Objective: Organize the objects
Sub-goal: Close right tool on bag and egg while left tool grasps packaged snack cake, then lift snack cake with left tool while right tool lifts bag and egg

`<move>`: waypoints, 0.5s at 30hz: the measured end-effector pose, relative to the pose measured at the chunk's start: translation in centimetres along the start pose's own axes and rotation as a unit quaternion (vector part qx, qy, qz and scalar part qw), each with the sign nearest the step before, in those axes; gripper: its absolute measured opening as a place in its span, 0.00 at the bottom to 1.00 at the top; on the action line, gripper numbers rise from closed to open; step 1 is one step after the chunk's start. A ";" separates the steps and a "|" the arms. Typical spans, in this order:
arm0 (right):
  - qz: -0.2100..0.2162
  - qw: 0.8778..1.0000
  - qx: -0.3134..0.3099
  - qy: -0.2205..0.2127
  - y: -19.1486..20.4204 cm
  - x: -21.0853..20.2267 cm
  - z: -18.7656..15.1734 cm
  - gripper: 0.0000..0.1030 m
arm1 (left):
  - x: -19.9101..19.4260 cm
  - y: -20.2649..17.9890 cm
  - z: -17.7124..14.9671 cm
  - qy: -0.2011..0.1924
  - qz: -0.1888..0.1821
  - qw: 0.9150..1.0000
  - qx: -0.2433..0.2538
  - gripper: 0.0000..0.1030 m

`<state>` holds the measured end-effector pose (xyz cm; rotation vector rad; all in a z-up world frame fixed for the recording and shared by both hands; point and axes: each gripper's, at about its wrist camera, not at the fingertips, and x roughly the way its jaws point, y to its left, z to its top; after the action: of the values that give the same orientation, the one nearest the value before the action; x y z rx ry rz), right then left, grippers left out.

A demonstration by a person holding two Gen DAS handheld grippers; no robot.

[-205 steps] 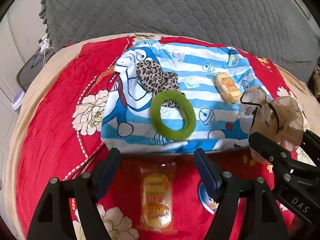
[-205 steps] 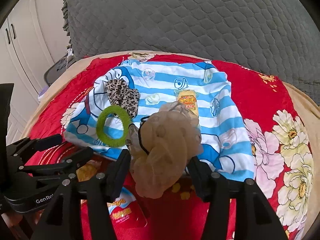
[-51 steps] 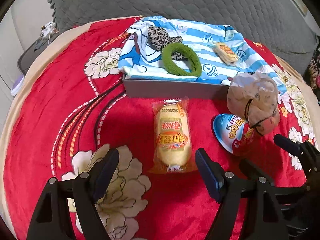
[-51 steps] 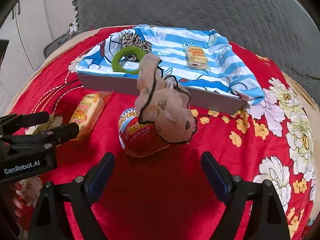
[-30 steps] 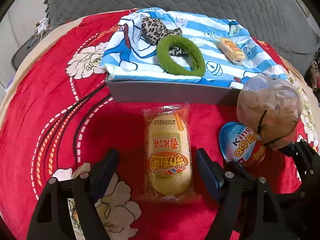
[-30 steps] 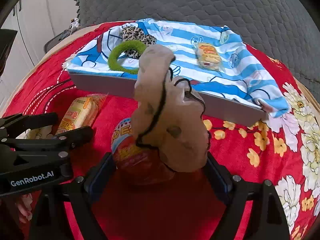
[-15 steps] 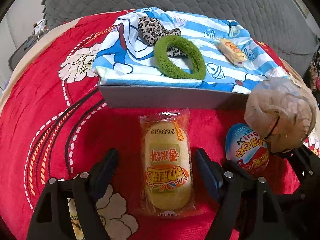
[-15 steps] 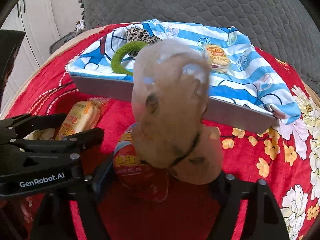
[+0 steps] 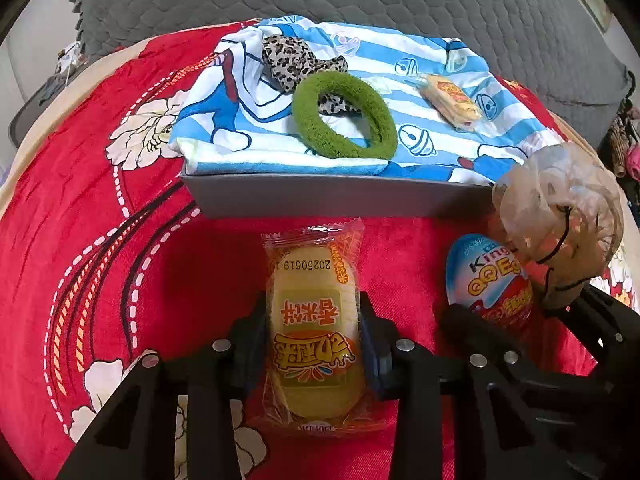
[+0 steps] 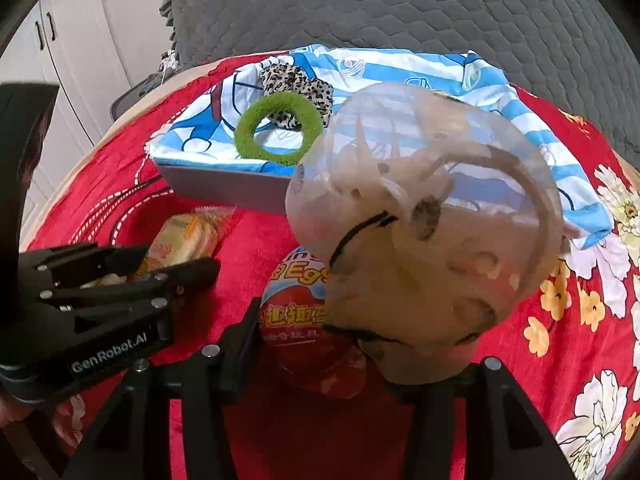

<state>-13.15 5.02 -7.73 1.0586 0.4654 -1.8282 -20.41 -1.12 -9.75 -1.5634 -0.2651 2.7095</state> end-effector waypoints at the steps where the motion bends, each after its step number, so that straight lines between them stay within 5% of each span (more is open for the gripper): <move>1: 0.003 1.000 0.002 -0.001 -0.1 -0.1 0.0 0.49 | -0.1 0.0 0.0 -0.001 0.000 1.000 0.000 0.39; 15: -0.004 1.000 -0.010 -0.018 0.4 -1.6 0.4 0.48 | -0.7 -0.1 -0.2 -0.003 0.001 1.000 0.000 0.38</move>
<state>-12.66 5.39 -6.17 1.0092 0.4664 -1.8424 -19.92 -1.08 -9.26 -1.5552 -0.2645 2.7166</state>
